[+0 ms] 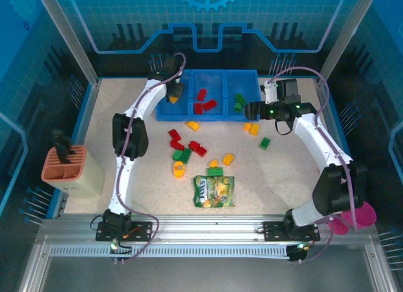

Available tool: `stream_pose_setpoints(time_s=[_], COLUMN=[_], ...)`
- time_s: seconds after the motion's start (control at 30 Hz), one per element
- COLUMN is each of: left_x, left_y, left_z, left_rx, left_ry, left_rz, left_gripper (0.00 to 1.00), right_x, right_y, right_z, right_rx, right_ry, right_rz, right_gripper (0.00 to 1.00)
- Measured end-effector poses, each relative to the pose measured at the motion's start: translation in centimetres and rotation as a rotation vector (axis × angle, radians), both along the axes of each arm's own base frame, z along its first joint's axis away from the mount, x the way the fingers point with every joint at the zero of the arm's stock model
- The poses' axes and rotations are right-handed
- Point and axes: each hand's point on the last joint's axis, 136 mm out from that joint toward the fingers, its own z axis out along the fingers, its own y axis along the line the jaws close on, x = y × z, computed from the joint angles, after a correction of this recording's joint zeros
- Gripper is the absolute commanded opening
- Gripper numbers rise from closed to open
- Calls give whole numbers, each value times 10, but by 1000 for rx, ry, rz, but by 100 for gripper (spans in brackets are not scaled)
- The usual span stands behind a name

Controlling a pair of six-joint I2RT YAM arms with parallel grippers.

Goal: Sort the legos into containers by color
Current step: Place the lego in the container, then pick up the lego from the center of the table.

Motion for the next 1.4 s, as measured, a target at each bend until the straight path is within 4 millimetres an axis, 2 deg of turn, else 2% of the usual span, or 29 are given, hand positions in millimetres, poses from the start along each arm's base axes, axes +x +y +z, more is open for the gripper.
stream_pose_setpoints(time_s=[0.1,0.17,0.27,0.33,0.43,0.53,0.63,0.73,0.83,0.93,1.4], left_x=[-20,-36,-67,-100,-154,-201,-238,-262,-274,-279,-279], left_y=[-3,-13,-45,-78,-130,-172,-195,-213,-233,-243,-257], left_z=[18,38,64,70,58,32,5,-6,-7,-12,-59], left_rx=[5,14,32,40,41,15,6,-14,-59,-92,-86], left_ry=[4,-7,-27,-18,34,111,182,214,214,226,284], left_rz=[-8,-28,-91,-170,-286,-347,-360,-366,-370,-365,-347], left_gripper=[49,49,49,49,50,50,50,50,50,52,56], right_x=[0,0,0,1,3,6,9,12,14,14,12], right_y=[0,0,0,0,0,-3,-13,-28,-37,-38,-32], right_z=[0,0,0,1,7,11,11,12,13,14,13], right_rx=[1,2,3,3,4,5,1,1,2,7,32], right_ry=[-1,0,0,-2,-16,-29,-34,-38,-43,-43,-37], right_rz=[-1,-2,-3,-3,-4,-11,-38,-72,-96,-93,-67], right_gripper=[92,92,92,93,93,95,97,98,99,99,100])
